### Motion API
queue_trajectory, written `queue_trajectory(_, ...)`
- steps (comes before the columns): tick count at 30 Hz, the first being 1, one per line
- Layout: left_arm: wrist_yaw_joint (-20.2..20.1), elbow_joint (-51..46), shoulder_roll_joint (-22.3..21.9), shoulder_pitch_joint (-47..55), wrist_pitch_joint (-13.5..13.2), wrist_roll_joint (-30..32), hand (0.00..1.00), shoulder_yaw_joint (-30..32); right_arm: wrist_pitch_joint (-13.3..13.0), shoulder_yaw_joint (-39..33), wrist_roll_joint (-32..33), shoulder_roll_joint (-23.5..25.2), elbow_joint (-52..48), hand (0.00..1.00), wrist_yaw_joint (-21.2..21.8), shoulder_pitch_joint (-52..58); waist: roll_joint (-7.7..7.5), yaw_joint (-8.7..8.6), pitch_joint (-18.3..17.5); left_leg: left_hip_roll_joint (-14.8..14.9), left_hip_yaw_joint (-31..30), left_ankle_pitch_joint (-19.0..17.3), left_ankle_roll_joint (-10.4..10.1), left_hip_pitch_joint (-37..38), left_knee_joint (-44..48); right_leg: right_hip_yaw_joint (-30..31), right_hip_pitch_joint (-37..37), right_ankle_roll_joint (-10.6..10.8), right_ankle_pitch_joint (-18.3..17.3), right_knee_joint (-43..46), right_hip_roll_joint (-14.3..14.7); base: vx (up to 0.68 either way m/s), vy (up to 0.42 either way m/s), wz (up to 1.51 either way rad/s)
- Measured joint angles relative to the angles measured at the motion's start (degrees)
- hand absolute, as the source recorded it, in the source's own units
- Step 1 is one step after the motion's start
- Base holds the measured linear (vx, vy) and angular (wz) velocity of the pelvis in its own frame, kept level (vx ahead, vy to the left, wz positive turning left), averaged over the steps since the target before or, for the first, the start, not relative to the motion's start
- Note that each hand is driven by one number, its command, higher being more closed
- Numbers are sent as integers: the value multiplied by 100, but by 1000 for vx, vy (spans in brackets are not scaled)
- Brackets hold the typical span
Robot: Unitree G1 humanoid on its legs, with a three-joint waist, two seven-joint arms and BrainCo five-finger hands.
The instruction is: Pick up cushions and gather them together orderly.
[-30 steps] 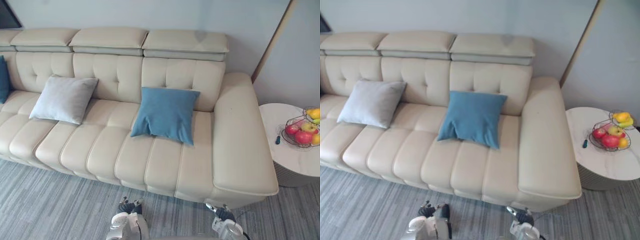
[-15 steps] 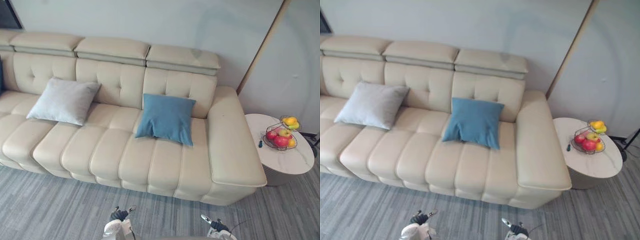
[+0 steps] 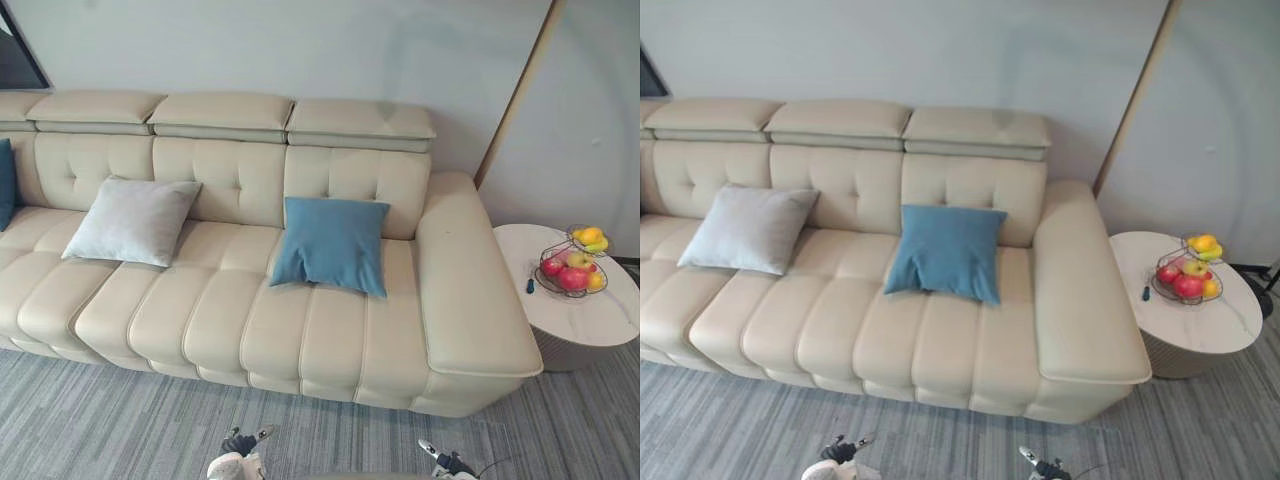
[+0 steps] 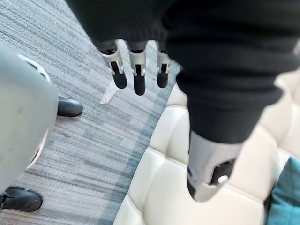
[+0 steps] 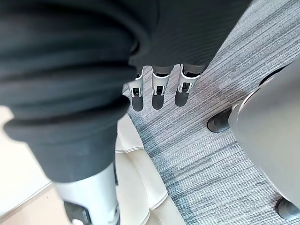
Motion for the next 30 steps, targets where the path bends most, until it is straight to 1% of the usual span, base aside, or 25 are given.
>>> queue_trajectory(2, 0, 0, 22, 4, 4, 7, 0, 1, 0, -23, -1, 13, 1, 0, 9, 10, -23, 0, 15, -8, 2, 0, 0, 79, -53, 6, 63, -1, -1, -28, 0, 0, 0, 0)
queue_trajectory(3, -5, 126, 184, 115, 10, 48, 0, -16, 55, -178, -2, -33, 41, 0, 15, 154, -14, -2, 127, -49, -47, 1, 1, 159, -120, 76, 127, -4, -5, -105, -6, 0, 0, 0)
queue_trajectory(9, -5, 126, 184, 111, 10, 46, 0, -21, 55, -160, -5, -33, 41, 0, 20, 153, -12, -2, 126, -52, -46, 4, 3, 158, -141, 74, 118, -4, -5, -106, -9, 0, 0, 0)
queue_trajectory(16, -36, 123, 176, 105, 9, 37, 0, -76, 68, 144, -33, -92, 38, 0, 102, 140, -7, -31, 117, -68, 46, 75, 1, 167, -360, 113, -2, 1, -3, -133, -16, 11, -2, -5)
queue_trajectory(19, -109, 117, 141, 77, 14, -8, 0, -75, 112, 317, -192, -143, -13, 0, 139, 50, 8, -31, 156, -19, 397, 43, -42, 184, -379, 430, -207, 9, 30, -94, 51, 38, 9, -63)
queue_trajectory(20, -122, 117, 133, 35, 16, -14, 0, -70, 109, 382, -215, -148, -35, 0, 158, -47, 14, -25, 230, 19, 636, 16, -56, 256, -377, 678, -298, -6, 108, -87, 117, 16, -2, -98)
queue_trajectory(22, -126, 116, 126, -43, 14, -52, 0, -69, 104, 492, -214, -148, -44, 0, 186, -102, 10, -59, 261, 51, 834, 8, -47, 258, -357, 921, -446, -29, 206, -85, 193, 1, -23, -95)
queue_trajectory(23, -130, 117, 96, -128, 15, -69, 0, -61, 104, 538, -214, -146, -93, 0, 215, -119, 31, -103, 294, 110, 1039, -78, -77, 256, -284, 1105, -562, -52, 303, -78, 276, -12, -23, -109)
queue_trajectory(25, -147, 108, 36, -224, 12, -64, 0, -54, 99, 616, -215, -110, -269, 0, 242, -144, 29, -104, 378, 277, 1722, -316, -114, 275, 47, 1665, -848, -72, 528, 16, 528, -36, -19, -166)
queue_trajectory(27, -166, 94, 4, -251, 7, -64, 0, -16, 96, 707, -225, -122, -266, 0, 245, -211, 55, -101, 423, 385, 2101, -399, -100, 277, 191, 1692, -988, -110, 776, 22, 671, -27, -47, -171)
queue_trajectory(28, -167, -53, -21, -277, 6, -69, 0, 24, 106, 728, -237, -78, -266, 0, 240, -397, 137, -85, 519, 556, 2628, -440, -63, 298, 262, 1103, -1320, -295, 1057, 5, 805, -18, -122, -195)
queue_trajectory(29, -166, -143, -20, -288, 3, -69, 0, 42, 103, 737, -238, -49, -282, 0, 238, -451, 88, -128, 542, 556, 2807, -458, -88, 321, 254, 237, -1516, -447, 812, 265, 694, -19, -111, -189)
queue_trajectory(30, -158, -182, -15, -309, 2, -74, 0, 40, 106, 738, -238, -44, -282, 0, 235, -460, 49, -138, 564, 534, 2943, -464, -97, 359, 252, -322, -1582, -520, 590, 504, 570, -16, -136, -132)
